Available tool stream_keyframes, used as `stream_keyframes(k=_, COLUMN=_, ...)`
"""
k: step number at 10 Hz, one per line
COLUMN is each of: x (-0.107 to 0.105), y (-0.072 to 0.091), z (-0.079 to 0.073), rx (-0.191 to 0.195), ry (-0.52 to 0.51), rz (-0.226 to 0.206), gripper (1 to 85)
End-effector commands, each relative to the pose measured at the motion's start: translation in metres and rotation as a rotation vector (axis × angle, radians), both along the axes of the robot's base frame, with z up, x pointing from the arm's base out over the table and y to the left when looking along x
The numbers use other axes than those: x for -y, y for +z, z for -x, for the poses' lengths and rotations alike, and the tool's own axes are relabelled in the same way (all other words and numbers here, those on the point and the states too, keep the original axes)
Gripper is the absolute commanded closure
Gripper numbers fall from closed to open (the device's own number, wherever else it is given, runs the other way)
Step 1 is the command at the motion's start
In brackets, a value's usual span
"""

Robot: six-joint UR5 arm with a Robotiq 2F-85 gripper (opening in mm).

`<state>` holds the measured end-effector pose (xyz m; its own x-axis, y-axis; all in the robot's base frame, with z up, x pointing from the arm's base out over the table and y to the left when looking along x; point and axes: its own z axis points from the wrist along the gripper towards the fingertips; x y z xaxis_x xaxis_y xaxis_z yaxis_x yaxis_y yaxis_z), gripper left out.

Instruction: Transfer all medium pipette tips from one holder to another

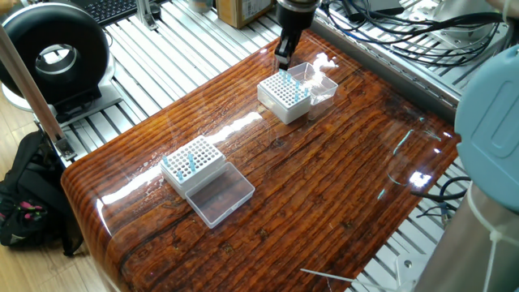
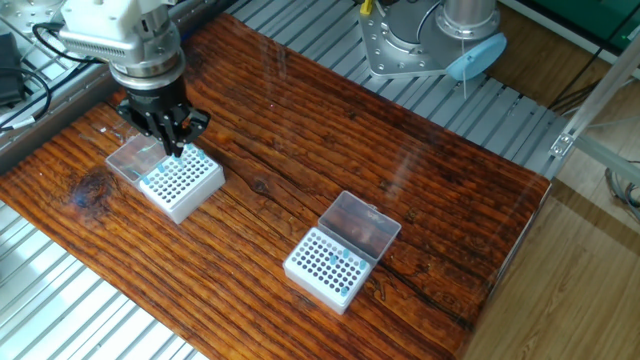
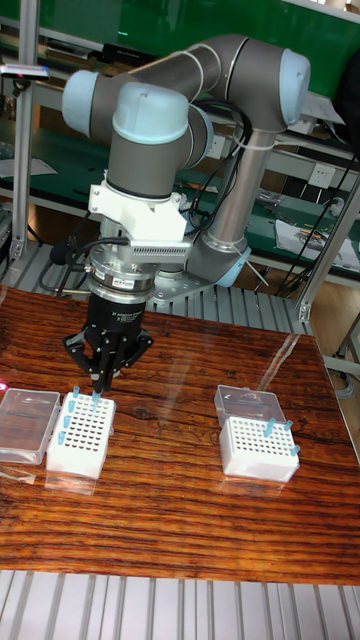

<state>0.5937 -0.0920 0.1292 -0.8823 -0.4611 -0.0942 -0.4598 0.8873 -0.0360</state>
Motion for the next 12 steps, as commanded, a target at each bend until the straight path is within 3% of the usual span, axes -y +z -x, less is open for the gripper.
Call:
stream_keyframes(k=1, x=0.0022, y=-0.0074, z=-0.0044, rx=0.007, ry=0.001, rz=-0.005, gripper=78.7)
stream_keyframes(k=5, x=0.0036, y=-0.0162, z=0.0049, rx=-0.017, ry=-0.011, rz=-0.012, gripper=78.7)
stream_keyframes(k=12, x=0.0035, y=-0.0171, z=0.0038, rx=-0.013, ry=-0.009, rz=-0.014, gripper=78.0)
